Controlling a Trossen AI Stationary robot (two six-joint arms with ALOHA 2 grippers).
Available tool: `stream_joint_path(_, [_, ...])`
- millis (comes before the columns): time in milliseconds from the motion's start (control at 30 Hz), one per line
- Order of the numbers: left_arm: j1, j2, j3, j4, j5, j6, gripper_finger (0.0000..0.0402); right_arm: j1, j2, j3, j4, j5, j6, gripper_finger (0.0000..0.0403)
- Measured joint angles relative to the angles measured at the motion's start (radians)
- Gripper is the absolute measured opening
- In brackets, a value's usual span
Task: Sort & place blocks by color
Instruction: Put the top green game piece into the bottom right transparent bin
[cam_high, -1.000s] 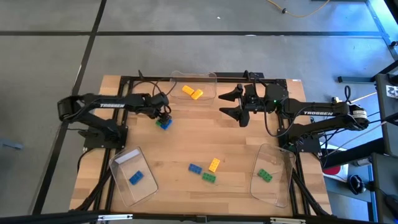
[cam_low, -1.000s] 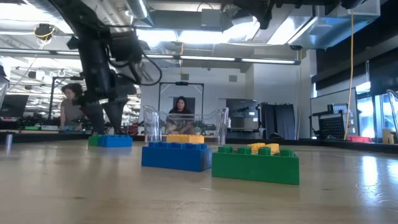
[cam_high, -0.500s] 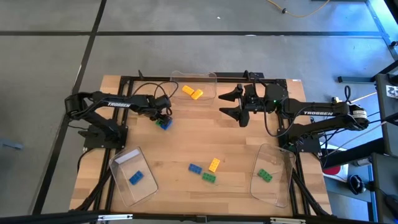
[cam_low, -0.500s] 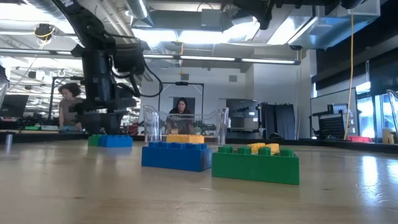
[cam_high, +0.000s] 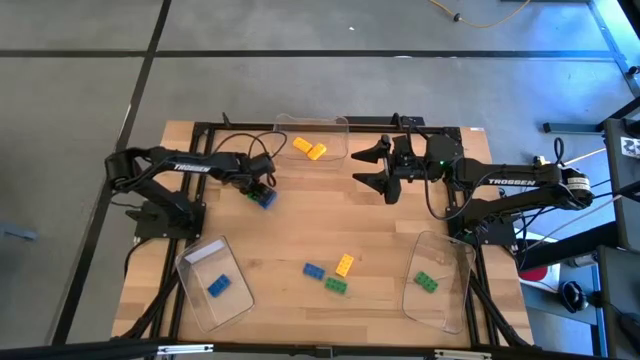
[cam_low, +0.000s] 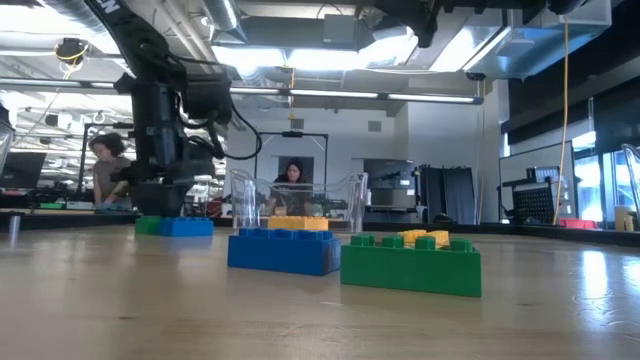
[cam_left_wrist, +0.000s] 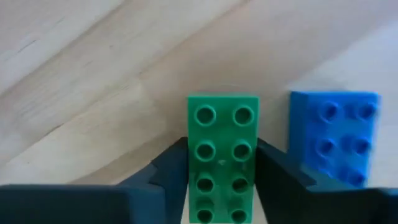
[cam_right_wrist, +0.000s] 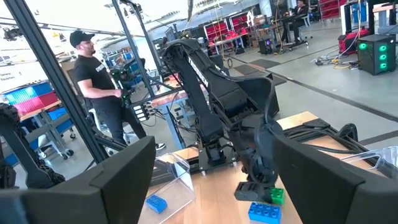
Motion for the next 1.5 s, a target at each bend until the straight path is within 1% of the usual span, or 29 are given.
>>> stream_joint_path(33, [0.003,-0.015,0.0,-0.01,0.002,0.016,0.0133,0.0,0.0,0.0,0.0,0.0,0.0,0.0324])
stream_joint_path(67, [0.007,-0.033,0.0,-0.019,0.006,0.031,0.0126,0.0,0.0,0.0,0.0,0.0,0.0,0.0324])
stream_joint_path(200, [0.021,-0.131,0.0,-0.026,0.001,0.072,0.0126,0.0,0.0,0.0,0.0,0.0,0.005,0.0324])
stream_joint_path(333, [0.026,-0.287,0.0,0.02,0.003,0.113,0.0126,0.0,0.0,0.0,0.0,0.043,0.038,0.0324])
stream_joint_path(400, [0.017,-0.377,0.0,0.092,0.028,0.143,0.0126,0.0,0.0,0.0,0.001,0.068,0.05,0.0324])
stream_joint_path(500, [-0.008,-0.488,0.0,0.252,0.092,0.179,0.0126,0.0,0.009,0.0,0.004,0.103,0.051,0.0324])
stream_joint_path(567, [-0.031,-0.531,0.001,0.378,0.108,0.18,0.0126,0.0,0.021,0.0,0.007,0.103,0.058,0.0324])
stream_joint_path(633, [-0.058,-0.547,0.002,0.499,0.099,0.172,0.0126,0.0,0.038,0.0,0.014,0.103,0.072,0.0324])
stream_joint_path(733, [-0.092,-0.539,0.002,0.668,0.084,0.156,0.0126,0.0,0.074,0.0,0.031,0.085,0.13,0.0324])
stream_joint_path(867, [-0.132,-0.471,0.003,0.849,0.082,0.155,0.0126,0.005,0.142,0.009,0.039,0.031,0.21,0.0324])
stream_joint_path(967, [-0.156,-0.414,0.002,0.973,0.092,0.15,0.0126,0.021,0.205,0.037,0.037,0.023,0.216,0.0324])
stream_joint_path(1167, [-0.201,-0.305,0.002,1.169,0.113,0.126,0.0126,0.056,0.324,0.114,0.04,0.015,0.209,0.0324])
stream_joint_path(1333, [-0.224,-0.244,0.002,1.295,0.17,0.099,0.0126,0.072,0.394,0.169,0.047,0.015,0.194,0.0324])
stream_joint_path(1500, [-0.242,-0.217,0.002,1.335,0.185,0.066,0.0126,0.075,0.431,0.231,0.076,-0.003,0.15,0.0324])
